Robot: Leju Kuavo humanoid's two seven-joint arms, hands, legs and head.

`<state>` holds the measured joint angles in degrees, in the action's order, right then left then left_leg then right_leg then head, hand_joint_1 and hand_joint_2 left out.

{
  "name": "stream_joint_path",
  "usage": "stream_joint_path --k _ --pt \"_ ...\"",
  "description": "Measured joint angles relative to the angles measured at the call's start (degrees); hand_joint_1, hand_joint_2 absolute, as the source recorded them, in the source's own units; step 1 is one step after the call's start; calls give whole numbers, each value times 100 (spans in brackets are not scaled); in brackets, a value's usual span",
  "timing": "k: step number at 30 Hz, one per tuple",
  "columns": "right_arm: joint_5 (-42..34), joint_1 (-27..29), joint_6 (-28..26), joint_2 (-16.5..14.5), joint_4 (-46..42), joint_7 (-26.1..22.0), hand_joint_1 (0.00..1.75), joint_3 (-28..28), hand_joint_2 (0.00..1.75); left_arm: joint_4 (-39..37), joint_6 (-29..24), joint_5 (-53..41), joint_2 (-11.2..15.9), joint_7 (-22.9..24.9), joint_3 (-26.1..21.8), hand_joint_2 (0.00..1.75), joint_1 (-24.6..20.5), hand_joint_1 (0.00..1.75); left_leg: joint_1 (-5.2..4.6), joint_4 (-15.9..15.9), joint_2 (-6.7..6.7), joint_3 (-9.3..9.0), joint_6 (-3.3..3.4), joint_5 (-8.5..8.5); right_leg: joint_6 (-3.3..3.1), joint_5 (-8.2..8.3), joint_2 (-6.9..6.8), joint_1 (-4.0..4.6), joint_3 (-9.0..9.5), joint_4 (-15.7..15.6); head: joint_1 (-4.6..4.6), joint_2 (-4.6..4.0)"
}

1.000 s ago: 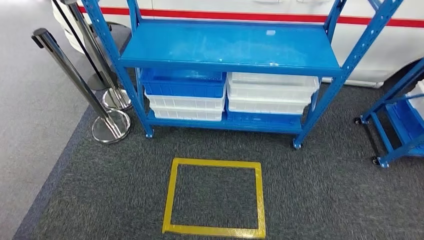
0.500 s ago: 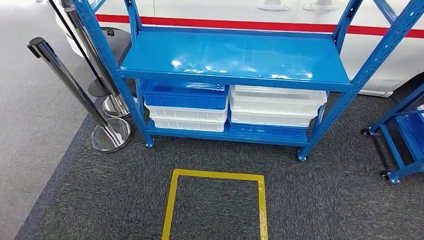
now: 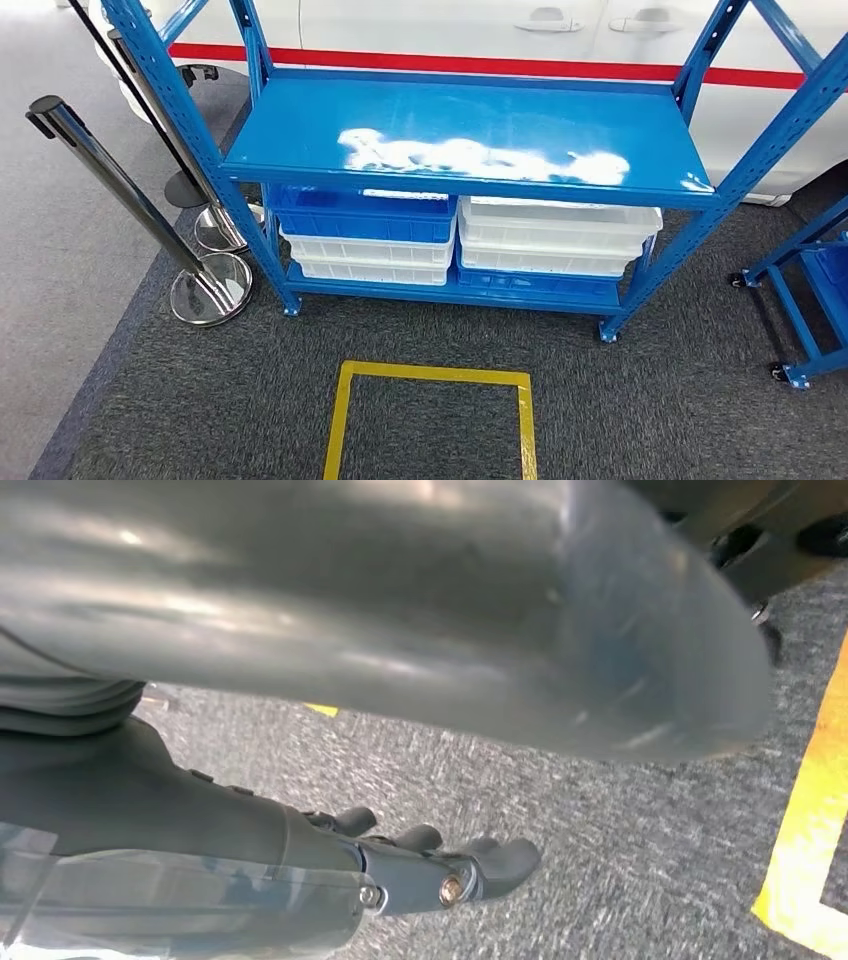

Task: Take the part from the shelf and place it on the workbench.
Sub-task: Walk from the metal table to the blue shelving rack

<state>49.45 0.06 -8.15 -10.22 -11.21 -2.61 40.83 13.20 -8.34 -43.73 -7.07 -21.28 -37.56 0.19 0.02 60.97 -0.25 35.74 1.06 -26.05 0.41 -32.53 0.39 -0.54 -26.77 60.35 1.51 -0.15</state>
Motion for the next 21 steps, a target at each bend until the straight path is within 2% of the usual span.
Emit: stream_joint_path --k 1,2,3,5,6,7,8,9,11,12,13,15,17,18,21 --pt "2 1 1 1 0 4 0 0 0 1 1 -3 -6 -2 -1 0 -5 0 11 -62 -9 -85 41 5 32 36 -3 -2 -1 92 -1 0" --pt "3 1 1 1 -1 7 0 0 0 2 1 -4 -11 -4 -4 0 -11 0 22 -114 -14 -182 81 -7 50 52 -6 -6 -86 268 -2 0" --pt "5 -3 1 2 -1 9 0 0 0 2 1 -5 -16 -7 -9 0 -19 0 30 -160 -20 -268 115 -22 60 4 -7 -13 -246 539 -2 0" --pt "8 -10 2 1 -1 10 0 0 0 2 0 -5 -19 -8 -23 0 -28 0 27 -204 -21 -387 156 -103 82 -267 -8 -21 -725 1171 -2 0" --pt "9 -11 2 0 -1 10 0 0 0 2 -1 -5 -19 -8 -30 0 -33 0 25 -209 -24 -446 160 -158 101 -422 -9 -21 -945 1378 -2 0" --pt "10 -9 2 -1 -1 10 0 0 0 2 -1 -5 -19 -8 -37 0 -34 0 23 -210 -31 -518 158 -221 115 -507 -9 -22 -1096 1440 -2 0" --pt "11 -3 2 -1 -1 11 0 0 0 2 0 -5 -19 -8 -43 0 -33 0 21 -210 -41 -602 149 -288 112 -482 -9 -21 -1170 1353 -2 0" --pt "12 6 2 -1 -1 11 0 0 0 2 1 -5 -20 -8 -48 0 -29 0 18 -210 -49 -696 138 -359 98 -312 -9 -18 -1176 1120 -2 0" --pt "13 41 3 1 0 12 0 2 0 1 2 -7 -28 -8 -60 0 -16 0 5 -198 -58 -851 106 -503 24 332 -7 12 -1132 487 -2 0" --pt "15 54 2 2 0 13 0 3 0 1 1 -14 -35 -7 -65 0 -15 0 -5 -195 -65 -901 76 -566 -10 593 -6 29 -1113 254 -2 0" --pt "18 57 -8 3 0 10 0 4 0 1 -6 -31 -42 -5 -69 0 -19 0 -9 -207 -72 -946 42 -614 -44 761 -5 49 -1101 120 -1 0" --pt "35 39 -64 0 -1 -18 0 7 0 4 -28 -85 -47 -1 -79 0 -37 0 -17 -197 -82 -1016 -34 -615 -97 773 -7 47 -1024 34 0 0" --pt "57 29 -135 -9 -2 -56 0 10 0 6 -47 -125 -47 1 -90 0 -49 0 -7 38 -64 -959 -93 -579 -159 753 -14 19 -882 -84 0 0" --pt "65 24 -157 -13 -3 -66 0 13 44 7 -50 -133 -48 1 -93 0 -55 0 4 282 -51 -830 -123 -635 -186 734 -17 7 -810 -136 0 0" --pt "11 8 -141 -15 -7 -58 0 41 44 7 -52 -145 -52 1 -99 0 -55 0 54 1113 -23 -265 -217 -1074 -223 637 -10 1 -669 -180 1 0"
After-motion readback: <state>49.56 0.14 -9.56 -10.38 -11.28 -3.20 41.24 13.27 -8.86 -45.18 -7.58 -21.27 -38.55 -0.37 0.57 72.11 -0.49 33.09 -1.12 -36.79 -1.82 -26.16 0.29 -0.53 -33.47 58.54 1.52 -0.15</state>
